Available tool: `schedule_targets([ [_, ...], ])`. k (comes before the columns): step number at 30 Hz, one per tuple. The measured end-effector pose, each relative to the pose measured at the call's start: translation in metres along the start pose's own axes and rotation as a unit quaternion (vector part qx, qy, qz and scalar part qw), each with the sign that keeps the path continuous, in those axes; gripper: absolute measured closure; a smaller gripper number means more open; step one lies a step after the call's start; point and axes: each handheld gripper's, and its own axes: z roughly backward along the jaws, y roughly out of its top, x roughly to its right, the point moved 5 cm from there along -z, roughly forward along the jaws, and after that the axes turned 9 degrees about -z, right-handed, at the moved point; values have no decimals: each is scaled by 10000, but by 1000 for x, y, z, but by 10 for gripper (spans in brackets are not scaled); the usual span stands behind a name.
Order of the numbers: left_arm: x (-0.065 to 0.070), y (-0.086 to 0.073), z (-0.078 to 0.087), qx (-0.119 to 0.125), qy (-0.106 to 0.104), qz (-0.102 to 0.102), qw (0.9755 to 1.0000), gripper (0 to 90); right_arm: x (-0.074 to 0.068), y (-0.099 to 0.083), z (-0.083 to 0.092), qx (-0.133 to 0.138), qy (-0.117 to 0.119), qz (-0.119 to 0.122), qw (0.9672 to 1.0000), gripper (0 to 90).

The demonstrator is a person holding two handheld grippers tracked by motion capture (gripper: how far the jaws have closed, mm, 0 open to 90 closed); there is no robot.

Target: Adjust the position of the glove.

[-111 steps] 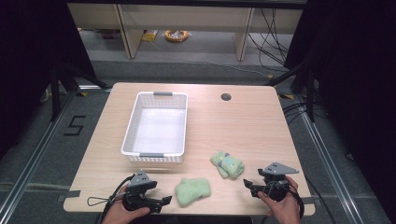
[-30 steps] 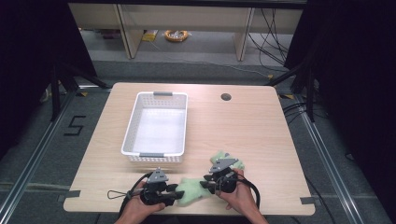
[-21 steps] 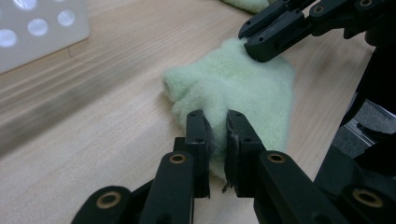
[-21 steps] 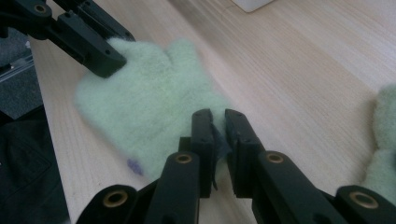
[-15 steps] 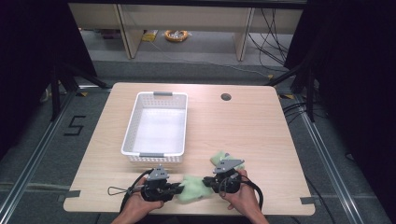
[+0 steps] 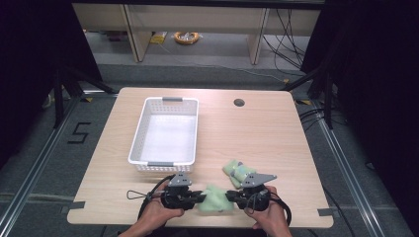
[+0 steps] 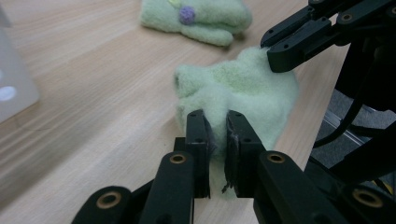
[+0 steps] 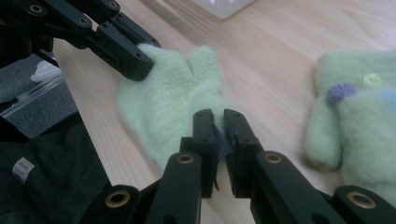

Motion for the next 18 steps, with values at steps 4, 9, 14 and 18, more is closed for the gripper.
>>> schedule_targets([
  [4,-1,-4,-6,-85,2,-5,10000,800,5,-6,-2,-107,-56,-84,9999,838],
  [9,-5,-7,-8,-98,42,36,9999,794,7,-9,-6,-173,-90,-63,9998,832],
  [14,-4,-9,-10,-134,70,37,9999,785,8,-12,-10,-248,-157,-71,9995,825],
  [18,-5,-11,-11,-164,61,11,9998,770,9,-13,-11,-281,-166,-62,9994,818],
])
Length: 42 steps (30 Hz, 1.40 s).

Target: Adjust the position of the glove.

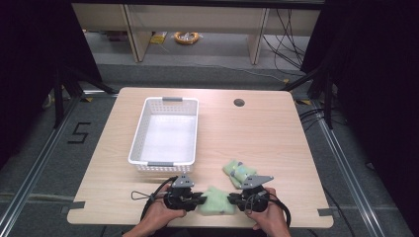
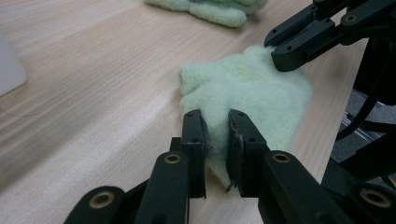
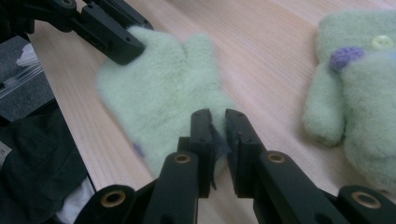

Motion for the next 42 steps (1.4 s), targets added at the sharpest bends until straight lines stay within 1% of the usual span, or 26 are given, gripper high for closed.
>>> schedule_targets([
  [3,0,-1,0,-9,27,-11,10000,744,1,0,-2,84,-40,17,10000,801],
  [5,0,0,0,-2,40,-38,10000,714,0,0,-2,47,-60,-11,10000,772],
  [6,1,0,1,-26,35,22,10000,701,1,0,-2,59,-113,48,9999,755],
  [7,1,0,2,-68,32,-27,10000,679,1,1,0,-32,-135,137,9998,743],
  [8,2,0,4,-52,55,-4,10000,650,1,1,0,-12,-169,184,9997,726],
  [9,1,0,5,-42,68,-46,10000,616,-1,3,2,21,-172,141,9998,690],
  [11,1,1,9,-24,106,-125,9999,573,1,6,4,92,-163,297,9994,664],
  [12,1,1,11,-19,99,-42,9999,544,1,8,6,223,-265,208,9992,636],
  [14,0,1,15,2,86,-73,9999,518,4,11,13,301,-359,315,9984,609],
  [15,1,2,17,23,78,20,10000,499,5,13,15,339,-380,334,9981,588],
  [16,0,3,20,53,104,-51,9999,485,7,15,17,386,-420,323,9978,577],
  [18,0,4,24,102,99,9,9999,457,13,20,23,494,-587,408,9962,568],
  [19,1,4,26,131,107,107,9998,443,16,22,25,531,-643,385,9958,567],
  [20,1,5,28,148,94,80,9998,423,19,24,27,582,-705,434,9949,567],
  [24,4,6,34,213,54,132,9997,359,34,30,29,537,-889,353,9940,567],
  [27,6,4,35,139,30,87,9999,335,45,35,29,540,-949,504,9927,570],
  [28,6,3,35,155,28,27,9999,332,47,36,29,552,-994,464,9924,576],
  [29,7,1,35,147,57,95,9998,329,50,38,29,585,-994,560,9917,588],
  [30,7,-1,36,80,28,83,9999,323,52,39,29,530,-957,457,9929,591],
  [32,8,-2,36,79,29,66,9999,307,58,41,27,571,-980,509,9922,601],
  [34,10,-4,36,121,53,108,9999,295,63,41,24,483,-947,439,9934,606],
  [36,12,-6,37,65,60,110,9999,291,66,41,21,401,-946,474,9936,610],
  [37,12,-6,37,62,62,64,9999,290,66,41,19,329,-934,370,9944,613],
  [38,12,-6,37,94,61,40,9999,288,68,42,17,307,-949,459,9940,614],
  [40,13,-8,38,42,110,19,9999,287,69,42,12,158,-918,489,9944,614],
  [42,13,-8,39,77,72,-16,9999,287,70,41,6,90,-909,436,9949,613],
])
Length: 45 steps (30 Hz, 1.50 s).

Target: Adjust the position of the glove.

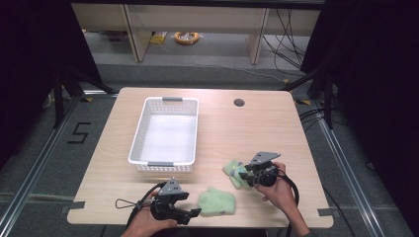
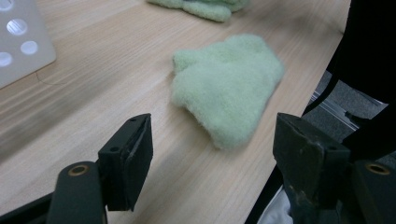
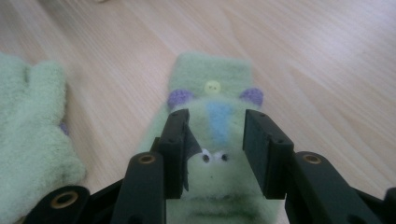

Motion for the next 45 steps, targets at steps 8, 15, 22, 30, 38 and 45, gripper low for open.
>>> schedule_targets([
  [8,-1,-2,0,-35,59,44,10000,287,3,-2,-15,-239,53,10,9997,629],
  [15,-2,-2,-1,-65,72,27,9999,286,6,-4,-17,-62,240,-79,9997,757],
  [22,-1,-4,-4,-110,68,76,9999,287,4,-3,-12,59,182,-443,9988,875],
  [30,0,-2,-7,-59,75,41,9999,289,-2,12,10,594,201,-489,9968,882],
  [38,6,10,-10,161,96,8,9998,296,-24,22,30,970,451,-589,9925,881],
  [45,9,15,-8,321,132,-121,9993,324,-51,21,37,1018,698,-576,9907,881],
])
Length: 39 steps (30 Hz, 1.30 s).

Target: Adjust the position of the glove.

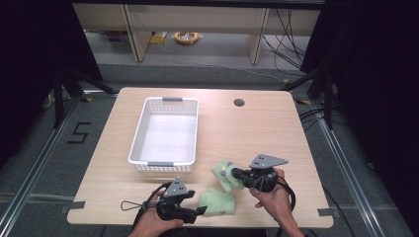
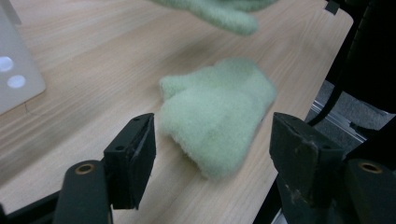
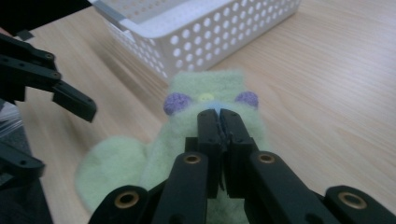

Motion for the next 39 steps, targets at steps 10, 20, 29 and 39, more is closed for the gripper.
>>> schedule_targets([
  [10,16,5,-11,39,-18,-65,10000,330,-35,-1,-14,-98,405,190,9990,881],
  [20,16,15,-25,231,261,-47,9994,448,-49,-4,-16,-8,406,145,9991,881],
  [29,11,16,-12,243,-91,-18,9997,771,-54,-9,-10,10,429,145,9990,880],
  [39,12,4,-6,-86,-553,68,9984,781,-63,-33,-7,-77,430,47,9990,879],
])
